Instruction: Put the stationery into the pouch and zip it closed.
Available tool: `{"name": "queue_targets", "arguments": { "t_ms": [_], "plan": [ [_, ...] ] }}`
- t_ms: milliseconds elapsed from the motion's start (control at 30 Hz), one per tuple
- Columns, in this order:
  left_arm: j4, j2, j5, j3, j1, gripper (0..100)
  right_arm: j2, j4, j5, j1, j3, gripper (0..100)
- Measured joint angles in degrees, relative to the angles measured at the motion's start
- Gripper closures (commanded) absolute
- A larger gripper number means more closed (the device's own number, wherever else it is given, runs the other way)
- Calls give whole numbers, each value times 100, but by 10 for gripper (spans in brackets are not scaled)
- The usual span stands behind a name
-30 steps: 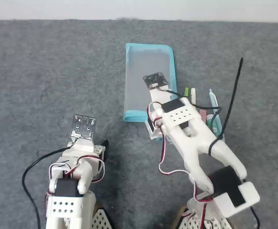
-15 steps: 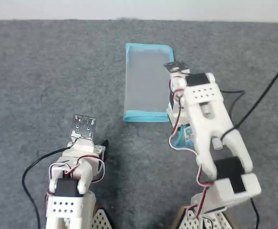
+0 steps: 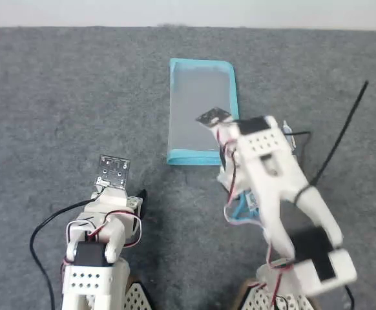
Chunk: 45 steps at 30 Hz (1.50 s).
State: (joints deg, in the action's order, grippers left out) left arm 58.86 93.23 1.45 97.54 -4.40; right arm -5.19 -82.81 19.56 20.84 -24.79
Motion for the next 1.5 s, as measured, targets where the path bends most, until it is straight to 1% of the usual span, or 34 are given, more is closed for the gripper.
{"name": "queue_targets", "arguments": {
  "t_ms": [133,300,367,400,500,600,900,1067,1200,1333,1500],
  "plan": [
    [0,0,0,0,0,822,-598,141,-9,-97,-325,821],
    [0,0,0,0,0,822,-844,264,-26,-369,-343,820],
    [0,0,0,0,0,822,-844,413,-229,-352,-343,819],
    [0,0,0,0,0,822,-844,519,-360,-343,-343,809],
    [0,0,0,0,0,822,-844,747,-642,-334,-334,737],
    [0,0,0,0,0,822,-844,1002,-703,-237,-229,686],
    [0,0,0,0,0,822,105,1143,-703,448,-79,684],
    [0,0,0,0,0,822,229,1143,-738,413,-79,685],
    [0,0,0,0,0,822,53,1143,-1380,422,-79,685],
    [0,0,0,0,0,822,-158,1319,-2268,800,-79,685],
    [0,0,0,0,0,822,26,1697,-2963,905,-79,685]
  ]
}}
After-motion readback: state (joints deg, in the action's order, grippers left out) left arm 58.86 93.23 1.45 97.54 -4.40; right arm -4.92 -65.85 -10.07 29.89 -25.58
